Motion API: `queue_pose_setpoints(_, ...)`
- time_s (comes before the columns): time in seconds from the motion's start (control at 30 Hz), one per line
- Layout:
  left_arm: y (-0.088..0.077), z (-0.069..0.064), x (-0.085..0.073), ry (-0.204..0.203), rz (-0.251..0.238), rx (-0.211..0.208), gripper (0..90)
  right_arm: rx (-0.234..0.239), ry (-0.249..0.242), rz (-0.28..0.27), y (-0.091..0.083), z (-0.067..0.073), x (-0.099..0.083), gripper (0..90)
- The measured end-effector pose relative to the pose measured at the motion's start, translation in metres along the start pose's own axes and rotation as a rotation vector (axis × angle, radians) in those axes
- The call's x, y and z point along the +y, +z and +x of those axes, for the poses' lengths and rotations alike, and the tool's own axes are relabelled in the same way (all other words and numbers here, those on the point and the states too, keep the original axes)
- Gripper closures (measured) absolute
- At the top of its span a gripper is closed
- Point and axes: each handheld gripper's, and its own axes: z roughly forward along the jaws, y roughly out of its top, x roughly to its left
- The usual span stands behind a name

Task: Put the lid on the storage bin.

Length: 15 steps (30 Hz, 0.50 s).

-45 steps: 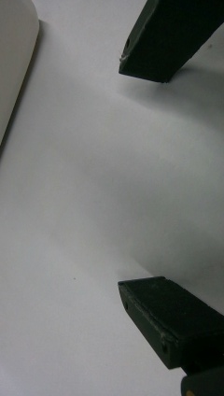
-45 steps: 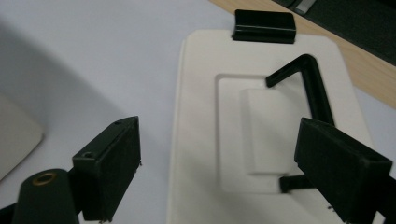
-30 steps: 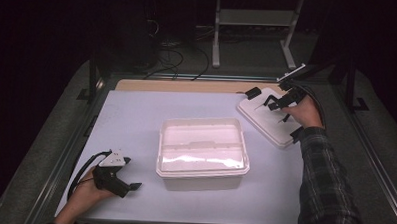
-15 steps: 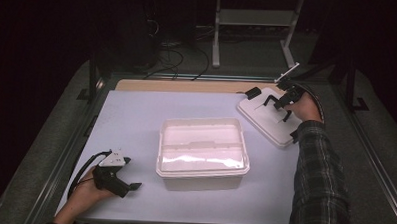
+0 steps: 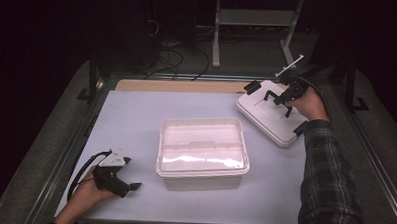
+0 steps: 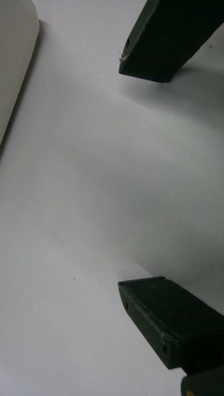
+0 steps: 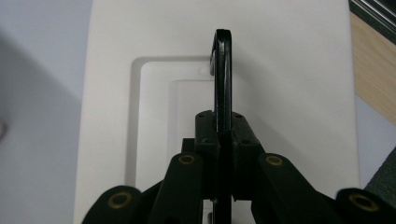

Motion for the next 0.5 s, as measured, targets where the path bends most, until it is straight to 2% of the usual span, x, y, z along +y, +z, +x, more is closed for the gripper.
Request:
queue_pose_setpoints(0.17,0.000,0.000,0.000,0.000,0.000,-0.001,0.0,0.028,-0.034,-0.026,-0.031,0.011,0.005,84.2)
queue_pose_setpoints(0.27,0.000,0.000,0.000,0.000,0.000,-0.001,0.0,0.052,-0.076,-0.044,-0.052,0.022,0.010,84.2)
queue_pose_setpoints(0.3,0.000,0.000,0.000,0.000,0.000,-0.001,0.0,0.052,-0.076,-0.044,-0.052,0.022,0.010,84.2)
queue_pose_setpoints(0.5,0.000,0.000,0.000,-0.001,-0.001,0.000,0.0,0.087,-0.134,-0.076,-0.083,0.039,0.018,84.2)
